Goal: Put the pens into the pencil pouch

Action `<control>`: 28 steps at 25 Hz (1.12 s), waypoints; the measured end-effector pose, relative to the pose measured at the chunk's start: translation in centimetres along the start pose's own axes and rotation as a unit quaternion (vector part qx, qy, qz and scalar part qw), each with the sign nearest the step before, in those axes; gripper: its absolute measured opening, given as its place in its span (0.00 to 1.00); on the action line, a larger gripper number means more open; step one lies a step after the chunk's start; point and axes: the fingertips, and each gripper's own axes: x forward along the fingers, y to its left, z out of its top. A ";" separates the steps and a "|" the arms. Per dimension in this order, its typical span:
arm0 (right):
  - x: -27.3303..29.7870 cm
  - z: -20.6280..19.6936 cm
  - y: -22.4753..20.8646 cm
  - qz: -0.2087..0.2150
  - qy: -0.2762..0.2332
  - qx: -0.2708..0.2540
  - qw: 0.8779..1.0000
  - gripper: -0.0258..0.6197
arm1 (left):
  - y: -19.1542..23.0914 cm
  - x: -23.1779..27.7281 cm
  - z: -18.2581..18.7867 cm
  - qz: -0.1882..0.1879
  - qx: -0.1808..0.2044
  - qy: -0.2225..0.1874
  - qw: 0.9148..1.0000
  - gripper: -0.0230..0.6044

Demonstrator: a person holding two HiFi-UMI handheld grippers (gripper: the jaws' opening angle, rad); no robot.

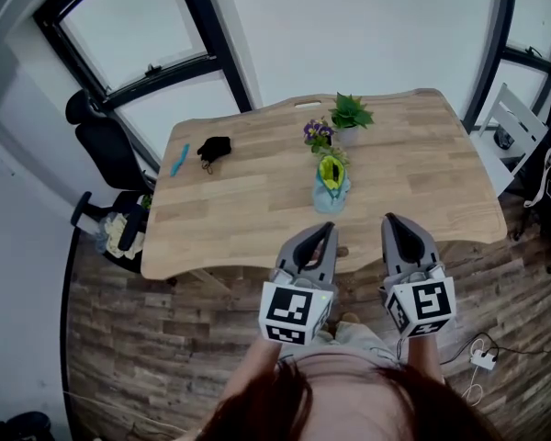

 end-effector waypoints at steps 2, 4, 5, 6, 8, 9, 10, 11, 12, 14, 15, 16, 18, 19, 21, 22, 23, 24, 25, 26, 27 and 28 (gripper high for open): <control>-0.2 0.2 1.1 -0.003 -0.001 -0.001 1.000 0.04 | 0.7 -1.0 0.2 -0.002 -0.001 -0.004 1.000 0.04; -0.2 0.5 2.0 -0.005 -0.004 -0.004 1.000 0.04 | 1.3 -1.7 0.5 -0.004 -0.002 -0.008 1.000 0.04; -0.2 0.7 2.4 -0.006 -0.005 -0.006 1.000 0.04 | 1.6 -2.0 0.6 -0.004 -0.002 -0.009 1.000 0.04; -0.2 0.9 2.7 -0.008 -0.005 -0.007 1.000 0.04 | 1.9 -2.3 0.6 -0.004 -0.003 -0.010 1.000 0.04; -0.3 1.1 3.1 -0.011 -0.003 -0.009 1.000 0.04 | 2.3 -2.6 0.5 -0.004 -0.004 -0.010 1.000 0.04; -0.3 1.2 3.2 -0.012 -0.002 -0.010 1.000 0.04 | 2.4 -2.7 0.5 -0.005 -0.003 -0.009 1.000 0.04; -0.4 1.2 3.4 -0.013 -0.001 -0.011 1.000 0.04 | 2.5 -2.8 0.4 -0.006 -0.003 -0.008 1.000 0.04; -0.4 1.2 3.4 -0.014 0.000 -0.012 1.000 0.04 | 2.5 -2.8 0.5 -0.008 -0.003 -0.008 1.000 0.04; -0.5 1.3 3.5 -0.015 0.001 -0.013 1.000 0.04 | 2.5 -2.8 0.5 -0.010 -0.004 -0.009 1.000 0.04; -0.6 1.4 3.5 -0.016 0.002 -0.016 1.000 0.04 | 2.4 -2.6 0.6 -0.014 -0.006 -0.009 1.000 0.04; -0.6 1.4 3.4 -0.016 0.002 -0.016 1.000 0.04 | 2.2 -2.5 0.6 -0.015 -0.008 -0.008 1.000 0.04; -0.6 1.3 3.3 -0.016 0.003 -0.017 1.000 0.04 | 2.1 -2.4 0.5 -0.017 -0.008 -0.007 1.000 0.04; -0.5 1.1 3.1 -0.016 0.006 -0.016 1.000 0.04 | 1.9 -2.1 0.5 -0.019 -0.009 -0.006 1.000 0.04; -0.5 1.0 3.0 -0.016 0.008 -0.016 1.000 0.04 | 1.9 -1.9 0.4 -0.019 -0.010 -0.005 1.000 0.04; -0.5 0.9 2.8 -0.013 0.011 -0.016 1.000 0.04 | 1.7 -1.7 0.2 -0.019 -0.008 -0.002 1.000 0.04; -0.4 0.9 2.7 -0.011 0.013 -0.017 1.000 0.04 | 1.6 -1.6 0.3 -0.019 -0.008 -0.002 1.000 0.04; -0.4 0.9 2.6 -0.009 0.014 -0.019 1.000 0.04 | 1.5 -1.4 0.4 -0.020 -0.009 -0.002 1.000 0.04; -0.3 0.9 2.5 -0.008 0.015 -0.020 1.000 0.04 | 1.4 -1.3 0.5 -0.021 -0.011 -0.002 1.000 0.04; -0.2 1.0 2.3 -0.007 0.016 -0.021 1.000 0.04 | 1.4 -1.2 0.6 -0.021 -0.012 -0.001 1.000 0.04; -0.1 1.0 2.2 -0.006 0.017 -0.021 1.000 0.04 | 1.4 -1.0 0.5 -0.021 -0.013 0.000 1.000 0.04; -0.1 1.0 2.2 -0.005 0.018 -0.020 1.000 0.04 | 1.4 -0.9 0.5 -0.021 -0.014 0.000 1.000 0.04; -0.1 0.9 2.1 -0.004 0.018 -0.019 1.000 0.04 | 1.4 -0.8 0.4 -0.021 -0.015 0.001 1.000 0.04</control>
